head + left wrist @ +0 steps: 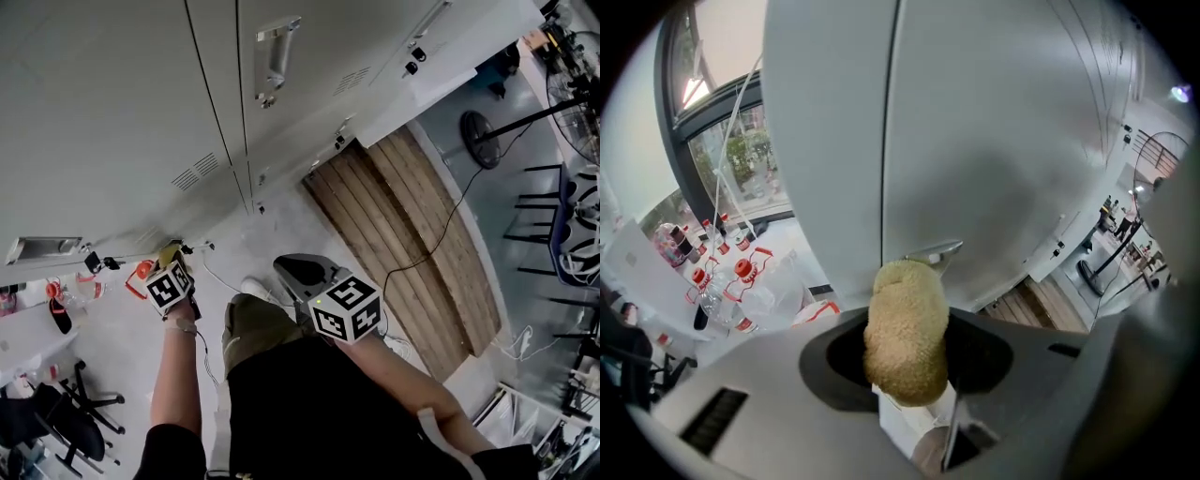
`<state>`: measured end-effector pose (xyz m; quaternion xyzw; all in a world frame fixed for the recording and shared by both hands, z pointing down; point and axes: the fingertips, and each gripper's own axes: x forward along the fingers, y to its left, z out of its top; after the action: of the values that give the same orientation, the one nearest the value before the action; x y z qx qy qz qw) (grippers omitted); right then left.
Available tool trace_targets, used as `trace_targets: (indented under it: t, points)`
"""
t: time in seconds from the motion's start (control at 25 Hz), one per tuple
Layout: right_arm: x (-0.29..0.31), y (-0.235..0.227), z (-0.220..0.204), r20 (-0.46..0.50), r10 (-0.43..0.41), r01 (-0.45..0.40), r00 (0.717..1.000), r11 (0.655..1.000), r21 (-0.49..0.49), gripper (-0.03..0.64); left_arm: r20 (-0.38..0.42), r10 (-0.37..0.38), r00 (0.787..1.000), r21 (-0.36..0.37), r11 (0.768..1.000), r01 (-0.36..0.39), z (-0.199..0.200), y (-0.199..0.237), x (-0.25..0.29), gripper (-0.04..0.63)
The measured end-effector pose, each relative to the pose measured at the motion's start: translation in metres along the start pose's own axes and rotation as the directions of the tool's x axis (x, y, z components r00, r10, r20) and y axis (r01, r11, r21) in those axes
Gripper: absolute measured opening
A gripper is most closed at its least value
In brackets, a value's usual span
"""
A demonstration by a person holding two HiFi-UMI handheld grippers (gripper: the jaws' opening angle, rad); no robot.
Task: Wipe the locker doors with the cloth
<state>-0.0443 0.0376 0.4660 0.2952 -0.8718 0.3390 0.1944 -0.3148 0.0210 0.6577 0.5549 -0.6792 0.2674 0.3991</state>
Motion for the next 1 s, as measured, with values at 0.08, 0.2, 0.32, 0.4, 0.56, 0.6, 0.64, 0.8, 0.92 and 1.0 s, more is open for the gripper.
trace_targets:
  t: [0.08,0.2,0.32,0.4,0.56,0.6,0.64,0.8,0.92,1.0]
  points:
    - [-0.003,-0.001,0.008,-0.001,0.019,-0.019,1.000,1.000,-0.013,0.028,0.022,0.010,1.000,-0.015,1.000,-0.010,0.007,-0.003,-0.010,0.161]
    - [-0.009,-0.003,0.017,-0.003,0.050,-0.050,0.999,0.998,-0.029,0.028,0.053,0.023,0.998,-0.026,0.999,-0.021,0.019,-0.008,-0.026,0.161]
    - [-0.016,-0.006,0.024,-0.013,0.074,-0.075,0.997,0.996,-0.048,0.028,0.087,0.024,0.996,-0.033,0.999,-0.021,0.031,-0.017,-0.042,0.161]
    - [-0.022,-0.008,0.031,-0.012,0.088,-0.088,0.996,0.994,-0.061,0.028,0.119,0.016,0.993,-0.034,0.999,-0.012,0.039,-0.025,-0.052,0.161]
    - [-0.035,-0.008,0.041,-0.001,0.123,-0.123,0.992,0.989,-0.078,0.028,0.174,-0.017,0.985,-0.021,1.000,0.021,0.054,-0.052,-0.074,0.160]
    - [-0.039,-0.008,0.043,0.003,0.135,-0.134,0.991,0.987,-0.084,0.028,0.185,-0.030,0.982,-0.014,0.999,0.033,0.056,-0.061,-0.079,0.160]
    - [-0.043,-0.006,0.046,0.011,0.146,-0.144,0.989,0.985,-0.091,0.028,0.195,-0.045,0.980,-0.005,0.999,0.047,0.059,-0.070,-0.086,0.160]
    - [-0.060,-0.003,0.062,0.060,0.180,-0.172,0.982,0.977,-0.126,0.028,0.237,-0.133,0.962,0.052,0.991,0.125,0.069,-0.112,-0.113,0.157]
    - [-0.072,0.000,0.076,0.108,0.203,-0.187,0.973,0.972,-0.146,0.028,0.261,-0.221,0.940,0.120,0.973,0.196,0.077,-0.147,-0.136,0.154]
    - [-0.080,0.002,0.086,0.139,0.206,-0.183,0.969,0.970,-0.163,0.028,0.281,-0.287,0.916,0.165,0.955,0.248,0.083,-0.169,-0.152,0.153]
